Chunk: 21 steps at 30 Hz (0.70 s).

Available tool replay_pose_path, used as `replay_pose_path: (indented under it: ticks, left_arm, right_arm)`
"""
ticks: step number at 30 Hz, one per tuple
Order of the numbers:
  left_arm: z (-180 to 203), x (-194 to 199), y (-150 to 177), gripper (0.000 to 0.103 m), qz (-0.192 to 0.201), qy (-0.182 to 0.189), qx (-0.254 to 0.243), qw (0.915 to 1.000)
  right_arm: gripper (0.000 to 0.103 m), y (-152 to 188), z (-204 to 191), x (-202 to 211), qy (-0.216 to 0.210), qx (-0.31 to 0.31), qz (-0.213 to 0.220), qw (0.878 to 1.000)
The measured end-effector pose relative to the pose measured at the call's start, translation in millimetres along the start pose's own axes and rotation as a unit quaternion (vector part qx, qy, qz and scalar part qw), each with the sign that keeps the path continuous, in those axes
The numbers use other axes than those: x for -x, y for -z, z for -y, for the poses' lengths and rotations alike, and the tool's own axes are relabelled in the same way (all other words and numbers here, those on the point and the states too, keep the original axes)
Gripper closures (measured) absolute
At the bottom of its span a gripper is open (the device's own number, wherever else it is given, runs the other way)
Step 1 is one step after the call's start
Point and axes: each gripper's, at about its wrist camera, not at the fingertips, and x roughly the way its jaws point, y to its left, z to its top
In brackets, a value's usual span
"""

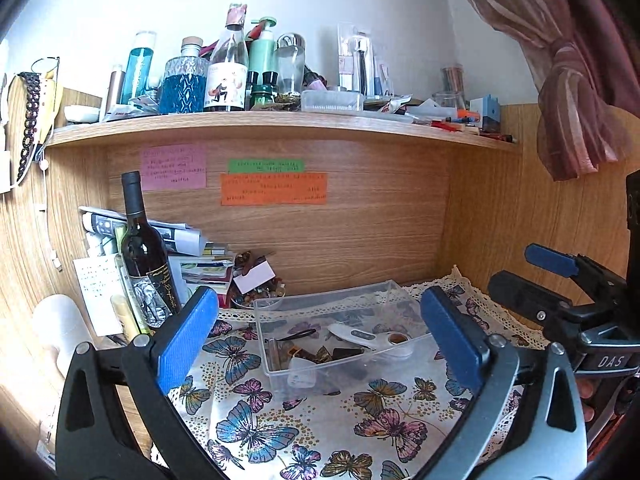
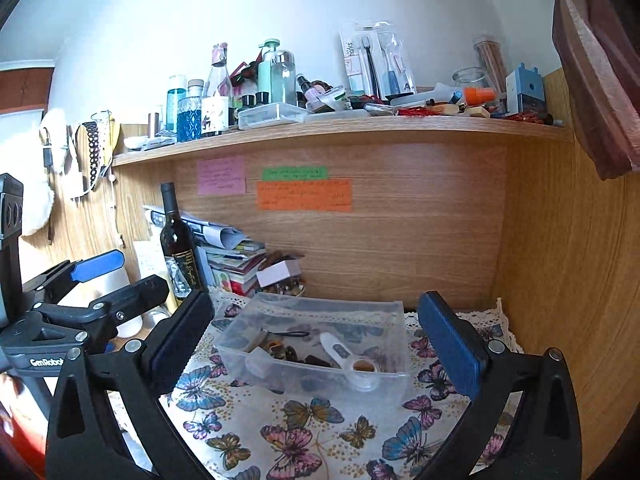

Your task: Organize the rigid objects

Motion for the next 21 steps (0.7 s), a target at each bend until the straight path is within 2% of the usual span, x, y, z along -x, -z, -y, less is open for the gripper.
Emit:
replay_pose_path:
  ticks: [21]
  left_arm:
    - [4.4, 1.3, 1.9, 0.000, -0.001, 0.002, -0.003, 1.0000]
  right_arm:
    - [0.000, 0.2, -3.7, 5.5, -0.002, -0.005, 0.003, 1.000]
